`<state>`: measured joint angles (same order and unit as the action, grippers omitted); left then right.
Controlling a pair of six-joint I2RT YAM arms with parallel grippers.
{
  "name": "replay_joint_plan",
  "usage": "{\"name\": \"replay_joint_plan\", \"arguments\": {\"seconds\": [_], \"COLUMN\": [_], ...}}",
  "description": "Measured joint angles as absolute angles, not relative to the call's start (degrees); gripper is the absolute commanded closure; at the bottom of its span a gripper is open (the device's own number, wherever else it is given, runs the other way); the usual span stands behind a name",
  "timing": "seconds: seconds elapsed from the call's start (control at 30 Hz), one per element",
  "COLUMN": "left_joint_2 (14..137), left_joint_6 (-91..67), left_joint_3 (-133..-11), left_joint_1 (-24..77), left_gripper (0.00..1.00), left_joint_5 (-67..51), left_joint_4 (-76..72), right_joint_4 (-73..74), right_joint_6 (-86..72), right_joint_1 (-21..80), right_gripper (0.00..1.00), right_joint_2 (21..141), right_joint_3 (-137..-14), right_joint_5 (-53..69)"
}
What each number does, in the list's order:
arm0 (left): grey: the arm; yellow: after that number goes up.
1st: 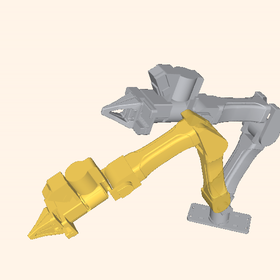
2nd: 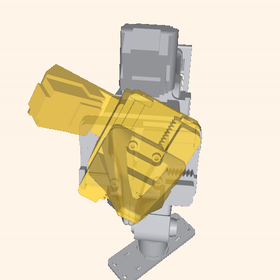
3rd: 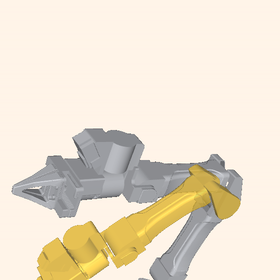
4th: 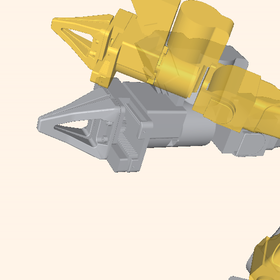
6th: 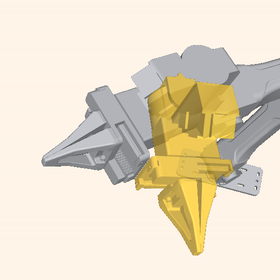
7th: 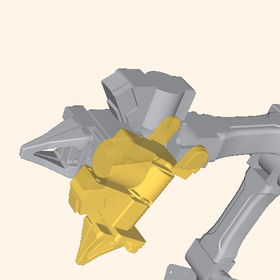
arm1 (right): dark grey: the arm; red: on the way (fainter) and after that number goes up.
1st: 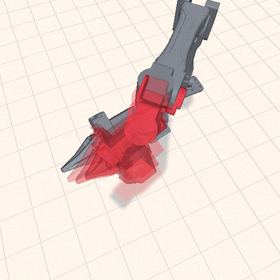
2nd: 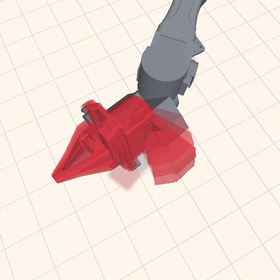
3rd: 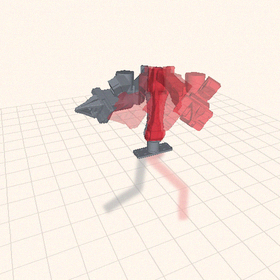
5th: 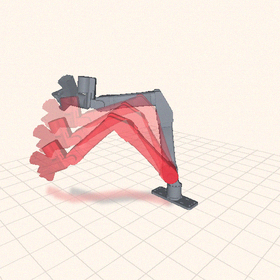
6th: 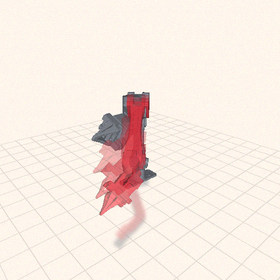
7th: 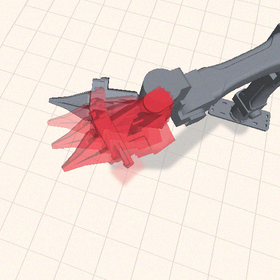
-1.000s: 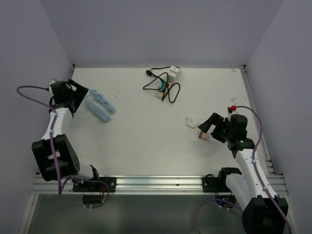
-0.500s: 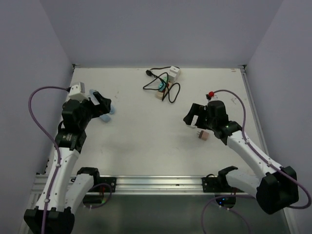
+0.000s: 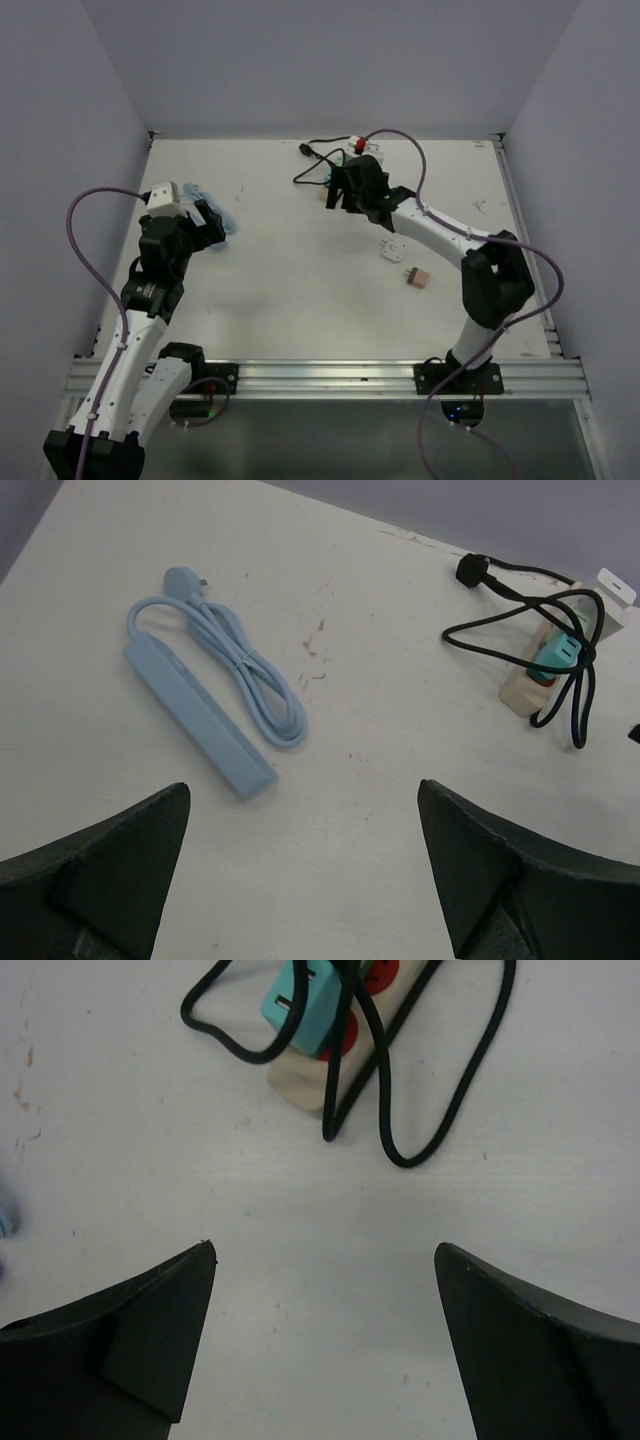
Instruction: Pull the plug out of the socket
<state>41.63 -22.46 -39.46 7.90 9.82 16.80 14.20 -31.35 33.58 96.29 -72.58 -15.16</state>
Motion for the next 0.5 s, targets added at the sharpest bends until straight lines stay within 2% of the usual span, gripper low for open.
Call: {"name": "replay_joint_plan", "arguments": {"seconds": [0.23, 0.4, 0.5], "left_joint_2": [41.63, 41.69, 41.89], "left_joint_6": [-22.46, -22.46, -22.46], "left_joint_3": [-39.44, -39.46, -39.46], "left_joint_1": [7.90, 7.90, 7.90], "left_gripper": [0.01, 0.01, 0.01], "left_joint_5": [11.99, 12.23, 12.23], "left_joint_4": [16.84, 16.84, 16.84], "right_joint_4": [17.41, 20.29, 21.89], "right_joint_6": [-28.75, -27.97, -27.99], "right_joint_1": [35.24, 35.20, 35.20], "right_gripper": [0.09, 0.09, 0.16], "right_joint_2": [115.31, 123.44, 126.78], "right_joint_3": [-91.48, -101.65, -105.84], "right_joint_5": [-20.27, -22.26, -23.66]}}
